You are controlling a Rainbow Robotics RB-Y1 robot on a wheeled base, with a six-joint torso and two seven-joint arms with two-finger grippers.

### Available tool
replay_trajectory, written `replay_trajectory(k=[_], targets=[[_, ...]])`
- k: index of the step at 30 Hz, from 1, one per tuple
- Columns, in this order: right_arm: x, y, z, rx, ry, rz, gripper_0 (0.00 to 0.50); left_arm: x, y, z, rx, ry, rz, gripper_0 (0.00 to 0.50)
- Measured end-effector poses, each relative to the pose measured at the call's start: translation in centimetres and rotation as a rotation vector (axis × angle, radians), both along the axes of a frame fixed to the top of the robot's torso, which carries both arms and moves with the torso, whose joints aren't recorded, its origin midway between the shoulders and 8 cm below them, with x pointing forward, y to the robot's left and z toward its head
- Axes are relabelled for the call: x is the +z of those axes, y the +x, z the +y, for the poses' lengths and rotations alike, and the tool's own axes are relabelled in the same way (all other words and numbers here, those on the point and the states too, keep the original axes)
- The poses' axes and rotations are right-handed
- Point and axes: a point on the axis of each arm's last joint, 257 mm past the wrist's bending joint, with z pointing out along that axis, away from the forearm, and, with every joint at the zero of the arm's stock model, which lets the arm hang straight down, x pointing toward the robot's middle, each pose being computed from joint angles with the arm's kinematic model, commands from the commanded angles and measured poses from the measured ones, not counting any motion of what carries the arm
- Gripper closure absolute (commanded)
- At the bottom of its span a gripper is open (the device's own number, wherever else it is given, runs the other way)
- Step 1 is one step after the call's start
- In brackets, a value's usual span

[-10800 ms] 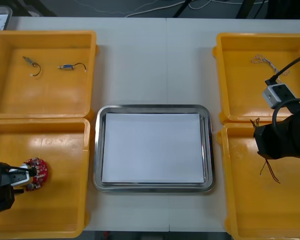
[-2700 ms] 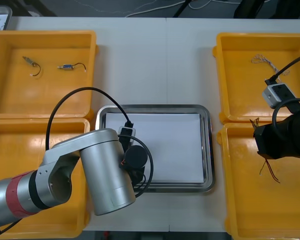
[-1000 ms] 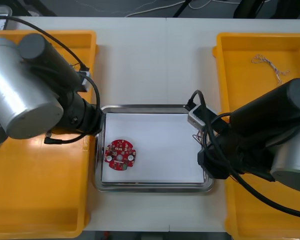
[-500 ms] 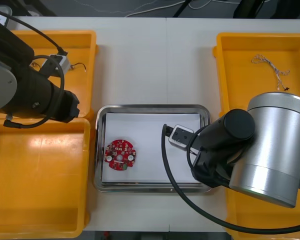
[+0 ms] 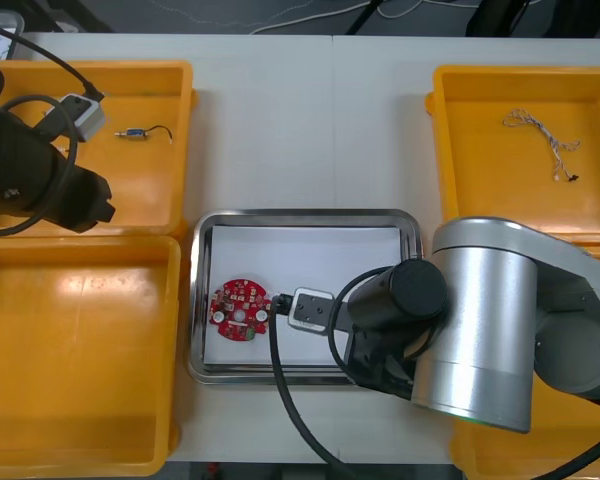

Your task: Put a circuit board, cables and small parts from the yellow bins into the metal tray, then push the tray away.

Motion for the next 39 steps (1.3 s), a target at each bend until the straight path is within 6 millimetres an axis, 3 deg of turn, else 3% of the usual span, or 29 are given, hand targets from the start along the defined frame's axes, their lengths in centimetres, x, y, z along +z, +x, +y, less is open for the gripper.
replay_trajectory(k=[7, 15, 25, 32, 35, 37, 38, 39], targets=[[-1.1, -0.3, 1.6, 0.14, -0.022, -0.018, 0.5, 0.1, 0.4, 2.2, 0.056, 0.007, -0.008, 0.0], [-2.4, 0.9, 0.7, 0.226, -0.103, -0.021, 0.5, -0.1, 0.8, 4.5, 0.002, 0.058, 0.005, 0.0], [-4.2, 2.2, 1.0, 0.2, -0.11, 0.008, 0.5, -2.8, 1.3, 7.0, -0.017, 0.073, 0.089, 0.0], [-5.2, 2.9, 1.3, 0.189, -0.105, 0.005, 0.497, -3.0, 2.3, 7.9, 0.026, 0.047, 0.124, 0.0], [-5.4, 2.9, 1.3, 0.189, -0.11, 0.008, 0.34, -2.7, 2.9, 8.0, 0.037, 0.035, 0.129, 0.0], [-5.5, 2.9, 1.3, 0.19, -0.111, 0.009, 0.153, -2.5, 3.4, 8.1, 0.044, 0.026, 0.133, 0.0], [-5.5, 2.8, 1.3, 0.191, -0.111, 0.009, 0.109, -2.3, 3.6, 8.1, 0.047, 0.022, 0.134, 0.0], [-5.5, 2.8, 1.3, 0.191, -0.112, 0.009, 0.025, -2.2, 3.8, 8.1, 0.051, 0.018, 0.136, 0.0]])
